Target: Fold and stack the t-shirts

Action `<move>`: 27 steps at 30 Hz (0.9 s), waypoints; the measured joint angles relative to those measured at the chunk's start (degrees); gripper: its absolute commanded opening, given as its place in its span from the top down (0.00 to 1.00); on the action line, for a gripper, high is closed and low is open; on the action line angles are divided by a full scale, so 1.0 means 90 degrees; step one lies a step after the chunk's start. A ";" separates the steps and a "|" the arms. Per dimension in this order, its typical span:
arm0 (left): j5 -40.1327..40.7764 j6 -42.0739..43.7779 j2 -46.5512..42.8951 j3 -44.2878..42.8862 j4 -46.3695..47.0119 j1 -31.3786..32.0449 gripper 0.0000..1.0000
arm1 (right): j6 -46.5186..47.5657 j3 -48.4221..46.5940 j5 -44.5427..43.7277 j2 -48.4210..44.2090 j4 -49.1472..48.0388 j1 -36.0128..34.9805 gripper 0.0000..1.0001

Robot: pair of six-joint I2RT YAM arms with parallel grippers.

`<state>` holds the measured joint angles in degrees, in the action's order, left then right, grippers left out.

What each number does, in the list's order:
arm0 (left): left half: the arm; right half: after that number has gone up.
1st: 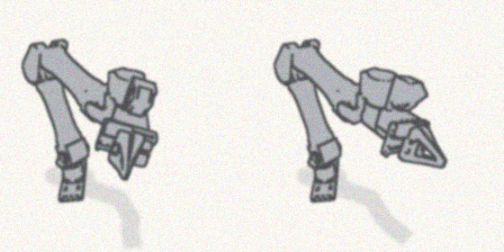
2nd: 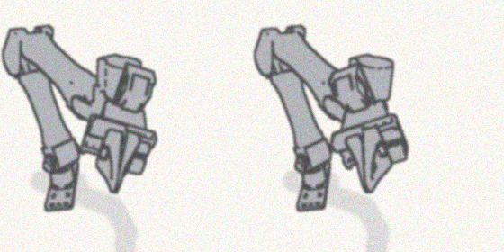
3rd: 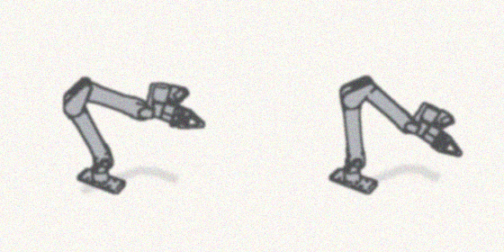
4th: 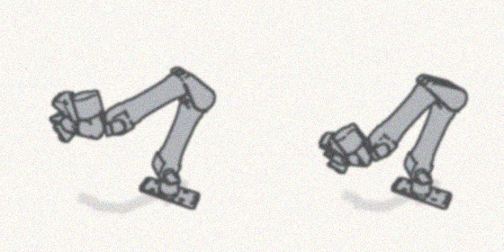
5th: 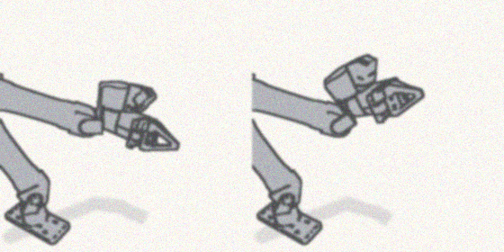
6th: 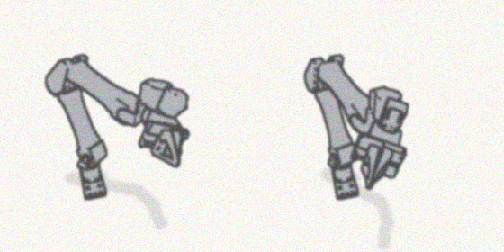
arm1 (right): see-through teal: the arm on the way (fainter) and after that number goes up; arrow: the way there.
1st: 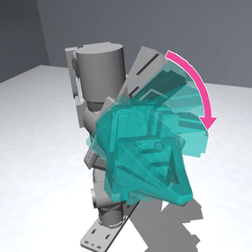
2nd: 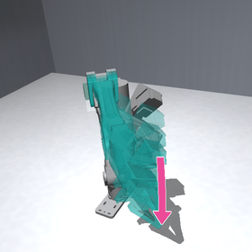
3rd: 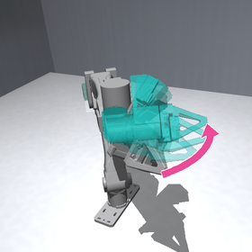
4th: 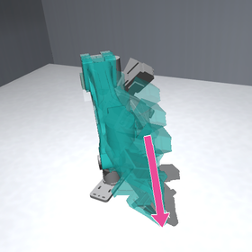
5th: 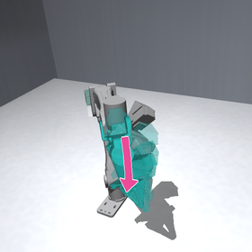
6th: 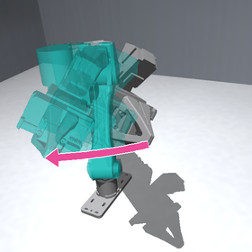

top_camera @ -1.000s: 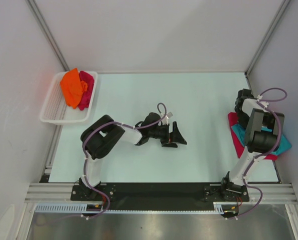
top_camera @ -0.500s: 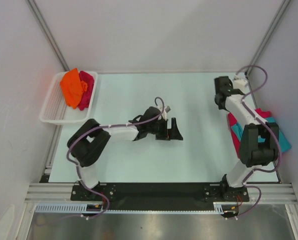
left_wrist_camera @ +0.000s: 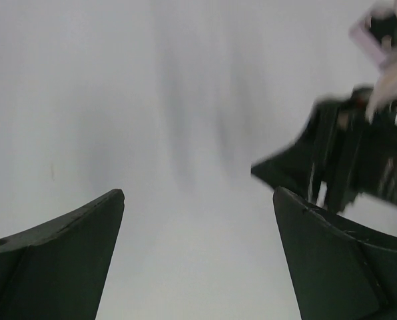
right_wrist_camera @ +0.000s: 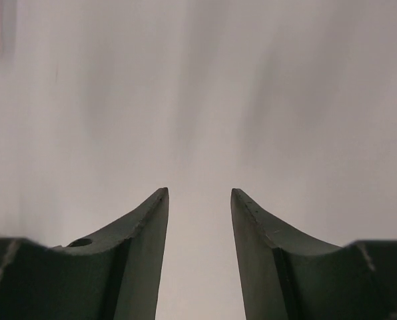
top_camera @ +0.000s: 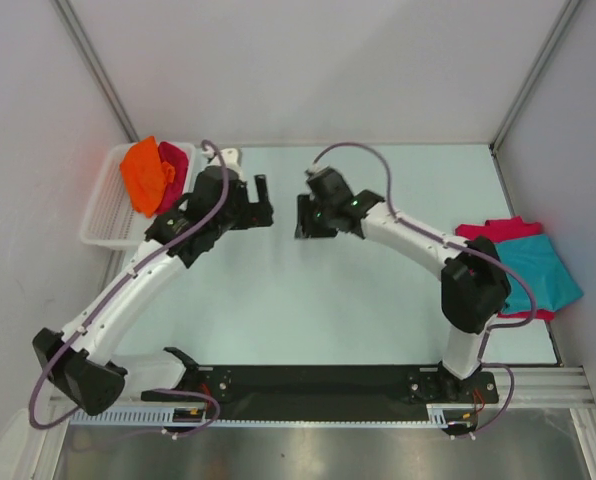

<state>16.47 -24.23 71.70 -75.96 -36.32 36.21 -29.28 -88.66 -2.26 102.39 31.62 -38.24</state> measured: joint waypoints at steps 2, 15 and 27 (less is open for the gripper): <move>-0.0250 -0.0129 -0.0253 0.0452 -0.0160 -0.0627 0.00 | -0.0010 0.0362 0.0571 0.0163 -0.0255 -0.0520 0.51; 0.0049 -0.0359 0.0364 0.0231 -0.1984 -0.3116 0.00 | -0.0245 0.1598 0.2186 -0.1032 -0.1367 -0.0563 0.49; 0.0979 0.0886 0.2489 -0.1321 -0.2370 -0.3300 0.00 | -0.0223 0.1460 0.2620 -0.1035 -0.1231 -0.0529 0.47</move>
<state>25.28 -16.25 94.11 -87.85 -57.65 6.50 -31.29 -75.53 21.32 93.08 20.53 -43.00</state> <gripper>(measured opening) 0.995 0.524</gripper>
